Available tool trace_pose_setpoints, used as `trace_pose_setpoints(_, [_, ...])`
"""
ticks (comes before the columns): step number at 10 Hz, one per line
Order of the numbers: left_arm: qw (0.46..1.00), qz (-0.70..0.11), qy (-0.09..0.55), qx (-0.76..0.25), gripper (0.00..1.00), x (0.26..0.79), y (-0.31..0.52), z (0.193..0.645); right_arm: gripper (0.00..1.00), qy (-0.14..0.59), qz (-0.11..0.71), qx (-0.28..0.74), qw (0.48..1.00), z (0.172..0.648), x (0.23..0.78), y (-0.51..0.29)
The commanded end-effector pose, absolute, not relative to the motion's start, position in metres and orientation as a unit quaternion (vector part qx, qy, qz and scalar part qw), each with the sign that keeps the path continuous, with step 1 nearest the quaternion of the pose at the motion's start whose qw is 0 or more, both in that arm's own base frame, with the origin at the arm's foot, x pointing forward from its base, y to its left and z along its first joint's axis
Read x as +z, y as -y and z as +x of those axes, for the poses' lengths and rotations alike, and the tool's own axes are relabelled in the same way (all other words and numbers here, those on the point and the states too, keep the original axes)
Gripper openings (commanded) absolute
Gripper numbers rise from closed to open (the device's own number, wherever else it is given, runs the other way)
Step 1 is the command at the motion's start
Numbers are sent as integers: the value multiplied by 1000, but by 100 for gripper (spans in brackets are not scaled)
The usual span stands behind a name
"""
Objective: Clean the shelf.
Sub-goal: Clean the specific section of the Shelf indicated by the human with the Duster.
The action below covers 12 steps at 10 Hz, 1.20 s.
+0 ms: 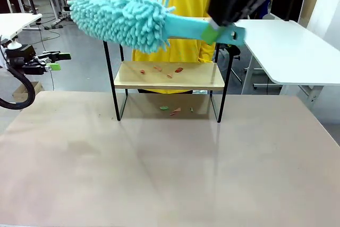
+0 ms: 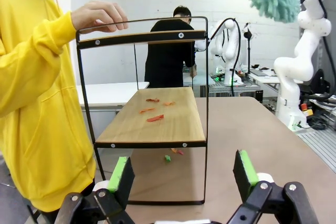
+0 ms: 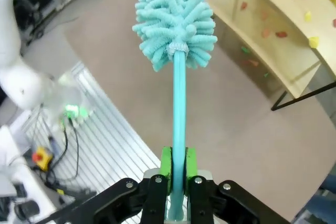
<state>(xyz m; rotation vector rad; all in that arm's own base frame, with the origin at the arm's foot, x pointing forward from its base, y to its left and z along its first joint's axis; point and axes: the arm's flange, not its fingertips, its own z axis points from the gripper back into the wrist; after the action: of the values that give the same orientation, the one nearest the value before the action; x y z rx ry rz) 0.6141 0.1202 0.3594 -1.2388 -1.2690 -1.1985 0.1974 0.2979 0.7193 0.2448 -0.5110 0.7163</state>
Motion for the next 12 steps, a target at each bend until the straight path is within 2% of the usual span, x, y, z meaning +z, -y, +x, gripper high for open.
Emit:
trace_pose_setpoints(1, [477, -504, 524, -494, 100, 361, -121, 612, 13, 231, 115, 380, 889, 193, 718, -284])
trace_pose_setpoints(6, [477, -504, 524, -494, 100, 361, -121, 612, 13, 226, 117, 366, 895, 194, 717, -291])
trace_pose_setpoints(7, [477, -504, 524, -494, 100, 361, -121, 612, 13, 251, 61, 286, 923, 199, 724, -323])
trace_pose_setpoints(8, [477, -504, 524, -494, 100, 361, -121, 612, 13, 278, 41, 224, 933, 210, 730, -353])
trace_pose_setpoints(12, [477, -504, 524, -494, 100, 361, -121, 612, 13, 339, 8, 81, 937, 258, 732, -446])
